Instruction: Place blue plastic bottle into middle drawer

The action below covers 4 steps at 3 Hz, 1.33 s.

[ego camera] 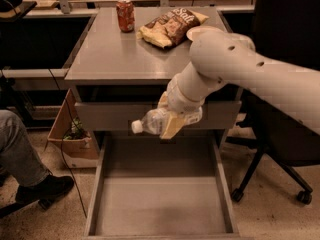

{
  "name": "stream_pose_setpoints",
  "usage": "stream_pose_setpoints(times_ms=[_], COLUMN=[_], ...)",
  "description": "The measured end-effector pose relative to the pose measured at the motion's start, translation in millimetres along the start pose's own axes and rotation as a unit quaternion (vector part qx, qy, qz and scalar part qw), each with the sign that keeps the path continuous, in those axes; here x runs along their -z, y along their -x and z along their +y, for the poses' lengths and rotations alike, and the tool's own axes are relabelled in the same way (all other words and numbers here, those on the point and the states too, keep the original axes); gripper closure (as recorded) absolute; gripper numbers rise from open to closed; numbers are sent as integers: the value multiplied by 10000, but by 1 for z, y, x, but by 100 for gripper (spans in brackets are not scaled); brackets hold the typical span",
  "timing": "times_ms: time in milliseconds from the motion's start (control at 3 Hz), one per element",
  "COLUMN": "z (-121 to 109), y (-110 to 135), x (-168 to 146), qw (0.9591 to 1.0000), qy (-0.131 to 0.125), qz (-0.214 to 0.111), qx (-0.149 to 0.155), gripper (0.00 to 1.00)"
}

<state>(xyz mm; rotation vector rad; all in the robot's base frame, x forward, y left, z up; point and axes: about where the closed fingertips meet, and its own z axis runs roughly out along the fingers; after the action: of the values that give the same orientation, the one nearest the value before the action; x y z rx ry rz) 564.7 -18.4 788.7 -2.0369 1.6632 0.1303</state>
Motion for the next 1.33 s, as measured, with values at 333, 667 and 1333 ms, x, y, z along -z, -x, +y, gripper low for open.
stream_pose_setpoints(times_ms=[333,667,1333], z=[53,53,79], y=[32,32,22], x=[-63,-63,-162], qw=[9988,9988,9965], qy=[191,194,-153], qz=[-435,-435,-824], qx=[66,67,50], gripper=[100,100,100])
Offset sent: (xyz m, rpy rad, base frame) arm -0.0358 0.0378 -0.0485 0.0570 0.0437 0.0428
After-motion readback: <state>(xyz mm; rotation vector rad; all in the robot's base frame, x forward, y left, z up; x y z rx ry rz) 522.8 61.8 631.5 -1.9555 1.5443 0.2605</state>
